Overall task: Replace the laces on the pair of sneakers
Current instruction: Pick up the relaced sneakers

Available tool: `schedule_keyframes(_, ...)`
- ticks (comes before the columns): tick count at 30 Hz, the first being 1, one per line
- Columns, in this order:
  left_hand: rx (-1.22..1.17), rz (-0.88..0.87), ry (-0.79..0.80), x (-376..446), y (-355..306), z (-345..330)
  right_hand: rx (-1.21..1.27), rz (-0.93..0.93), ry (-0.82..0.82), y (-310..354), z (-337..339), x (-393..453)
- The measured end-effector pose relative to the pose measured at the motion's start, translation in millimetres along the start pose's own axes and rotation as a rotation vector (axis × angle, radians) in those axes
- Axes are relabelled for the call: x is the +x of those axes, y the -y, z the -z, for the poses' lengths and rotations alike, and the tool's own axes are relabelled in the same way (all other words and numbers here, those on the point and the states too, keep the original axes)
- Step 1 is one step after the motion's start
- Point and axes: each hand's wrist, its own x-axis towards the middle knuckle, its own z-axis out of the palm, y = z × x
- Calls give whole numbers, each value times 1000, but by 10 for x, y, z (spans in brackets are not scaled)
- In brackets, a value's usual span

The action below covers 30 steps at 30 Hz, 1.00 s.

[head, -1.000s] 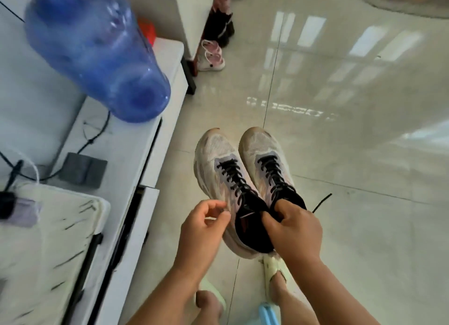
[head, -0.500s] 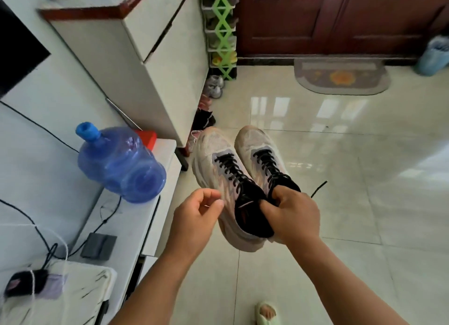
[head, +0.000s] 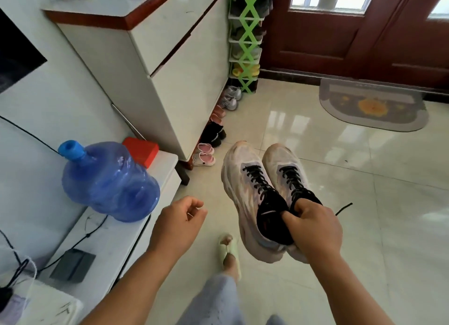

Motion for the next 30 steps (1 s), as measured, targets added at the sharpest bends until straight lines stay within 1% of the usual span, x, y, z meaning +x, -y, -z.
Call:
schedule_keyframes(2, 48, 0, 4, 486, 34, -27, -14, -1, 5, 137, -91, 447)
schedule_keyframes(6, 98, 54, 83, 1476, 6, 20, -34, -25, 34, 451, -111, 1366)
schedule_keyframes(10, 185, 74, 134, 2538, -289, 105, -40, -58, -17, 713, 21, 2301)
schedule_keyframes(13, 232, 19, 172, 3262, -636, 58, -31, -77, -64, 832, 99, 2945)
schedule_keyframes(15, 245, -3, 217, 3696, -854, -76, -24, -113, -58, 831, 109, 3358)
schedule_keyframes(16, 251, -18, 237, 4052, -984, -233, -37, -126, -63, 790, 97, 3714)
schedule_keyframes(18, 266, -6, 273, 4153, -1112, -283, -90, -122, -33, 810, 119, 3856)
schedule_keyframes(21, 281, 9, 305, 4856, -1303, -579, -134, -121, -4, 744, 37, 4682)
schedule_keyframes(23, 306, 39, 310, 5319, -1505, -677, -145, -107, 27, 770, 35, 5290)
schedule_keyframes(30, 264, 63, 153, 7082, -2306, -573, -156, 15, 38, 1276, 173, 7313)
